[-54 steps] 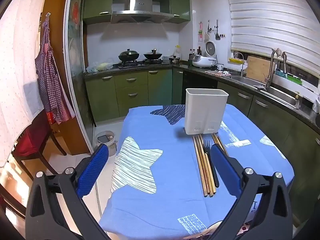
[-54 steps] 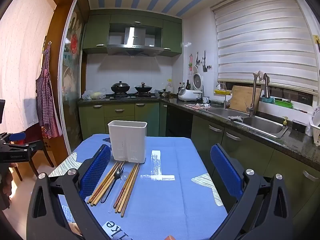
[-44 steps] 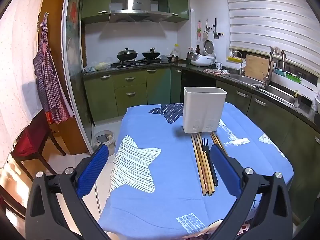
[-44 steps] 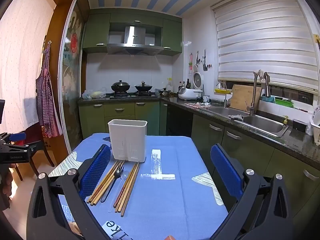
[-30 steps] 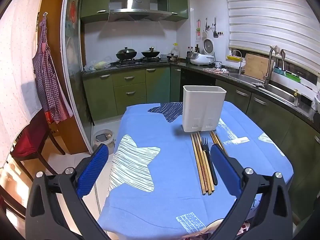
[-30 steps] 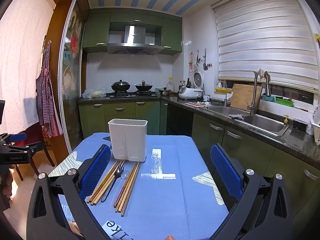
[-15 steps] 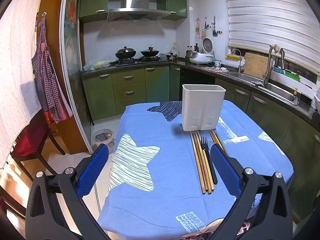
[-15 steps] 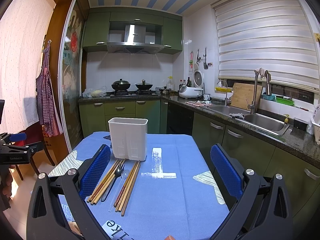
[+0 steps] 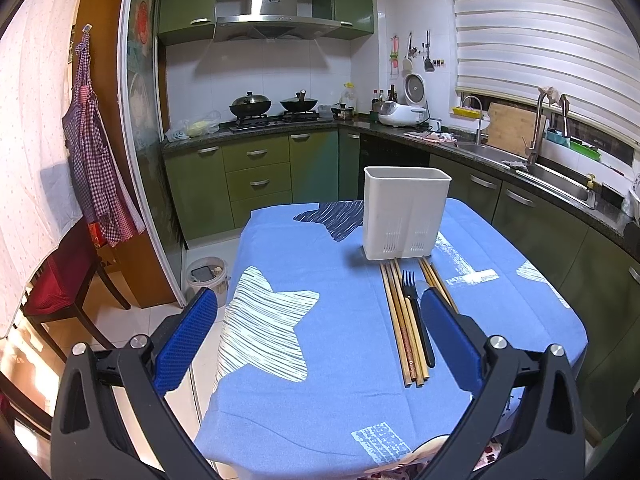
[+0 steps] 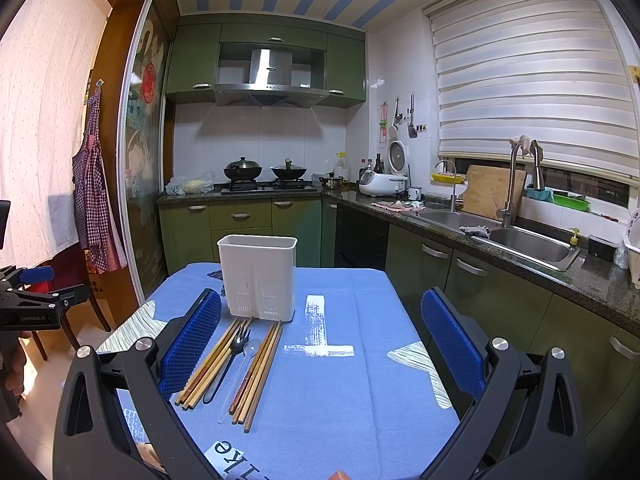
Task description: Organize utensils
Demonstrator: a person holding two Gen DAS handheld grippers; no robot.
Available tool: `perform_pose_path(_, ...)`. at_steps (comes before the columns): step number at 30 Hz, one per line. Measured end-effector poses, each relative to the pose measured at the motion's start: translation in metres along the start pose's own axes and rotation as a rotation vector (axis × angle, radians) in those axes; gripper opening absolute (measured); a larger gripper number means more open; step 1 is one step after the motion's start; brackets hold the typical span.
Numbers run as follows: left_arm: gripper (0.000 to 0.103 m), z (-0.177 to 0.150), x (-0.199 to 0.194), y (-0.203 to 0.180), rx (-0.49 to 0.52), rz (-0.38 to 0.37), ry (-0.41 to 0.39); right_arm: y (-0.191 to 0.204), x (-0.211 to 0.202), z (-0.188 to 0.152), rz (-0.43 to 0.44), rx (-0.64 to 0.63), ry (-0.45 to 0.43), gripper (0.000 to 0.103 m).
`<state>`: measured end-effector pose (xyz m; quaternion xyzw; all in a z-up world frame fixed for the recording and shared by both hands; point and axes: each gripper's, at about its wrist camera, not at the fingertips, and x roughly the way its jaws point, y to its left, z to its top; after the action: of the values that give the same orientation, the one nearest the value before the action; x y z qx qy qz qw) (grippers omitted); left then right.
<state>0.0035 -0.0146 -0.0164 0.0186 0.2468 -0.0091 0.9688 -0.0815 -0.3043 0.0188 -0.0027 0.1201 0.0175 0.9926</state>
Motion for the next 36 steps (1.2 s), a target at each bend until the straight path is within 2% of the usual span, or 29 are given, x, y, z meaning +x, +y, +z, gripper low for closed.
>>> perform_pose_path(21, 0.097, -0.004, 0.002, 0.000, 0.004, -0.003, 0.006, 0.005, -0.001, -0.002, -0.002, -0.001, 0.006, 0.099)
perform_pose_path(22, 0.097, -0.004, 0.002, 0.000, 0.004, -0.003, 0.006, 0.007, 0.012, -0.005, 0.000, 0.000, 0.009, 0.099)
perform_pose_path(36, 0.097, -0.005, 0.003, 0.001, 0.006, -0.001, 0.011, 0.007, 0.014, -0.006, 0.001, 0.000, 0.014, 0.099)
